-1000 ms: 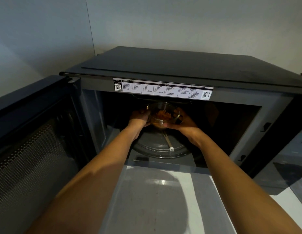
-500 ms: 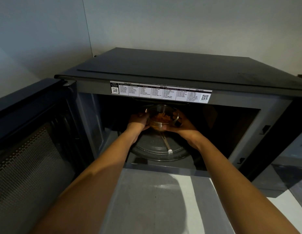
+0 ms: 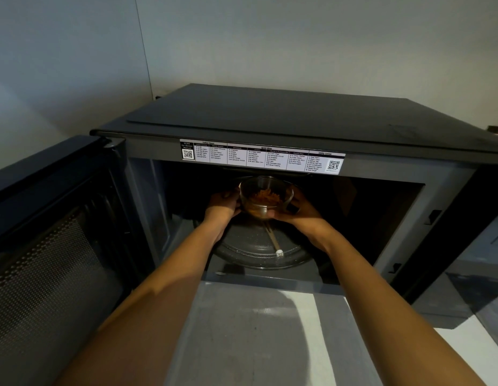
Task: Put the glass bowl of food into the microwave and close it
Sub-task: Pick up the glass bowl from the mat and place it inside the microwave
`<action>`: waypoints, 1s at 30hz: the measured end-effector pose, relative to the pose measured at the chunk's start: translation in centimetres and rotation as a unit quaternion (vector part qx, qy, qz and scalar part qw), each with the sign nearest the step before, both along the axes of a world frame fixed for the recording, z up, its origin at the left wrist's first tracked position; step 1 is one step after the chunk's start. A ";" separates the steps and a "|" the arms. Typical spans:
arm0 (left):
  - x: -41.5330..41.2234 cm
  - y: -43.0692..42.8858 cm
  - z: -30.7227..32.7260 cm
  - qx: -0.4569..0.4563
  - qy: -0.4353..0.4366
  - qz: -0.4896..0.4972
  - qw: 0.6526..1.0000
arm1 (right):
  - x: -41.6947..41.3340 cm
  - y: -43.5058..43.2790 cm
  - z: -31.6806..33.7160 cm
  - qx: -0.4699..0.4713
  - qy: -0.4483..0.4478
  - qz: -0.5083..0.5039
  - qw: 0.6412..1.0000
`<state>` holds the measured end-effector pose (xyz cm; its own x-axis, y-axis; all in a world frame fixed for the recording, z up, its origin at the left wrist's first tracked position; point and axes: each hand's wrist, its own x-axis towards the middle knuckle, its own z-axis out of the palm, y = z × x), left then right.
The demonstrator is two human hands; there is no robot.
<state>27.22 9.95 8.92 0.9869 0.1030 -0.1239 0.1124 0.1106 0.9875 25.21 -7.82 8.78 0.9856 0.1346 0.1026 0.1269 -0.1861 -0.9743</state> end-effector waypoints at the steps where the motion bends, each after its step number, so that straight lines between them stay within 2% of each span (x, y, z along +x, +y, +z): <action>1: 0.0 0.0 0.0 -0.003 -0.003 -0.002 1.000 | 0.0 -0.1 -0.1 0.000 0.002 0.001 1.000; 30: -0.1 -0.2 0.5 -0.018 0.007 0.004 1.000 | -0.1 0.0 0.2 -0.010 0.026 0.010 1.000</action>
